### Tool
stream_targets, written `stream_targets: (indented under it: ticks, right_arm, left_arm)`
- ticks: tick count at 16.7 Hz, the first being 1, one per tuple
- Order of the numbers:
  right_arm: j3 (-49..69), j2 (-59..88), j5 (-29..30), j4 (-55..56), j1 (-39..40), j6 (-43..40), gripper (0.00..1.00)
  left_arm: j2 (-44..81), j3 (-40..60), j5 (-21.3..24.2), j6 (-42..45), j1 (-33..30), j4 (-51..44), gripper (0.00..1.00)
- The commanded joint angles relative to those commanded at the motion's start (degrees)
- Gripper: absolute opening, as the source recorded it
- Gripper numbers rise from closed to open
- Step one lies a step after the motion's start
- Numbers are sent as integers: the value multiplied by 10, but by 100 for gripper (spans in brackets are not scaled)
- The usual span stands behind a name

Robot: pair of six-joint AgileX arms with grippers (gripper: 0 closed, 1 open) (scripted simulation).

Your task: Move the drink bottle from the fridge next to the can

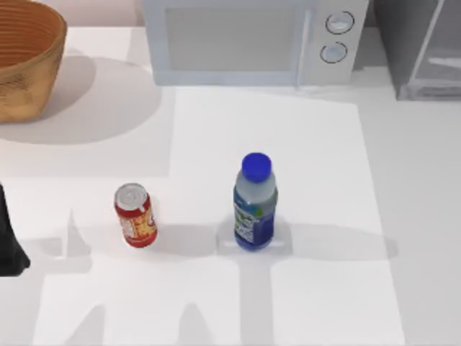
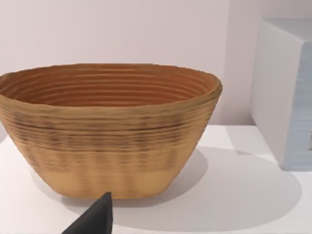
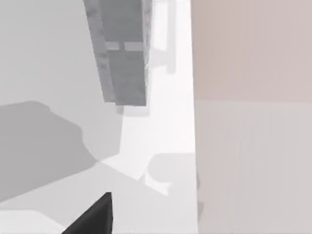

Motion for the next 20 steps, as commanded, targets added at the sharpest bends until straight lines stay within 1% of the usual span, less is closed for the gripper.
stream_targets:
  ticks: [2, 4, 7, 10, 16, 18, 20]
  right_arm:
    - [0, 1, 0, 6, 5, 7, 100]
    - [-1, 4, 2, 33, 24, 36, 100]
    - [-3, 9, 13, 111, 82, 126, 100]
    - [-6, 14, 32, 222, 164, 268, 100]
    - [-12, 16, 78, 484, 355, 602, 100]
    - [-14, 14, 92, 564, 412, 688, 100]
    - [-16, 13, 103, 624, 459, 751, 100]
  left_arm:
    - [0, 0, 0, 0, 0, 0, 100]
    - [0, 0, 0, 0, 0, 0, 100]
    - [0, 0, 0, 0, 0, 0, 100]
    - [0, 0, 0, 0, 0, 0, 100]
    - [0, 0, 0, 0, 0, 0, 100]
    - [0, 0, 0, 0, 0, 0, 100]
    - [0, 0, 0, 0, 0, 0, 100]
